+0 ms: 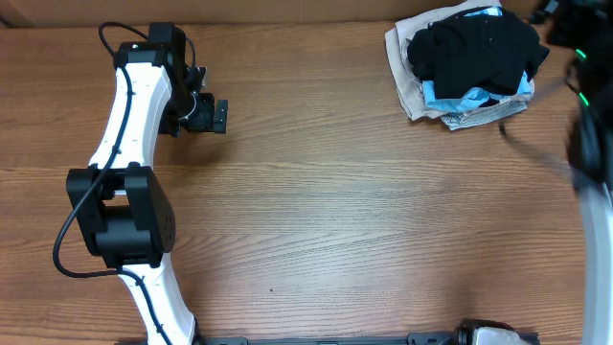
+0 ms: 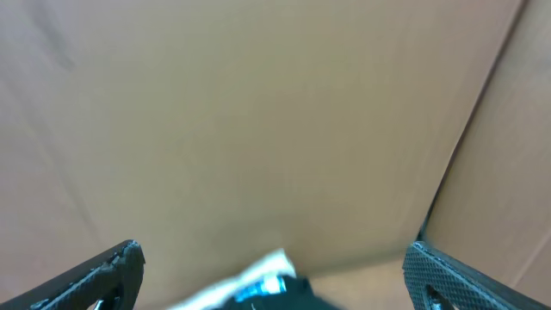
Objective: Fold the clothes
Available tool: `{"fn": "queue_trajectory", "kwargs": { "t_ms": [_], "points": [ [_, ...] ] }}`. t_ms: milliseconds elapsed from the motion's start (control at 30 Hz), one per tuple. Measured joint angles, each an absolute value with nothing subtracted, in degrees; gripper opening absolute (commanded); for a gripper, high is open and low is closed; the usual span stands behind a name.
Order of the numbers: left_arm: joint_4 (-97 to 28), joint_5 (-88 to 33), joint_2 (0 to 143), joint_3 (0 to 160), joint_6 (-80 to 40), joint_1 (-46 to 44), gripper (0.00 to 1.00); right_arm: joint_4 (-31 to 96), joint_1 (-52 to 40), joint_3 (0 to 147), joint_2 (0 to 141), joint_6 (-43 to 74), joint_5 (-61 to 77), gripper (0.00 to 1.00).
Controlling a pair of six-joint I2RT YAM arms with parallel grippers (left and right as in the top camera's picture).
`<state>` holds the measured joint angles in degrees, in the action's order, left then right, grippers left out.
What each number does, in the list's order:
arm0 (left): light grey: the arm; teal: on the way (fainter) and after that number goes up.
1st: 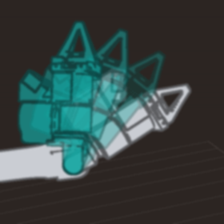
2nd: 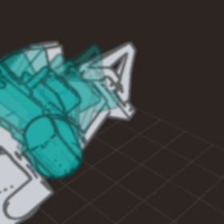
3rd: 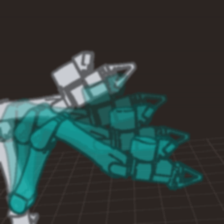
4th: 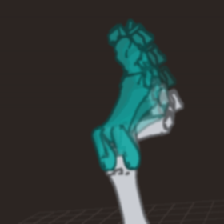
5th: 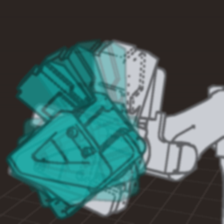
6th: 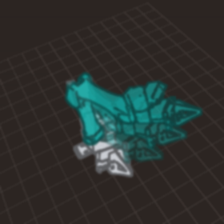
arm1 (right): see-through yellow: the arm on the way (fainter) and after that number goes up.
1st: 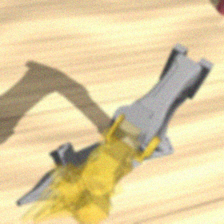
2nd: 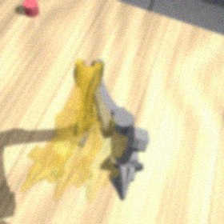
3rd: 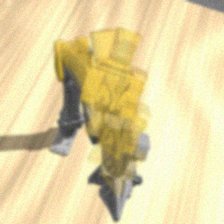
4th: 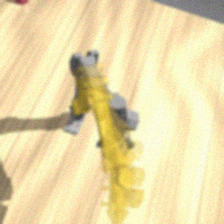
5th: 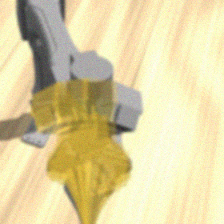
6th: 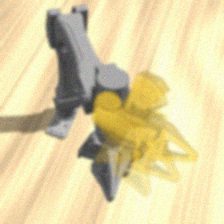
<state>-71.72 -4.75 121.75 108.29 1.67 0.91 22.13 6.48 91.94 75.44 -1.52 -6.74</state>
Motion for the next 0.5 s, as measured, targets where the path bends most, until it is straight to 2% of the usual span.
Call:
{"fn": "queue_trajectory", "kwargs": {
  "t_ms": [233,500],
  "points": [
    [-71.72,-4.75,121.75,108.29,1.67,0.89,1.0,26.61,2.39,92.07,55.64,-1.5,-3.22,1.0],
    [-71.72,-4.75,121.75,108.29,1.65,0.89,1.0,26.68,2.35,92.09,44.21,-1.48,-2.72,1.0]
  ]
}}
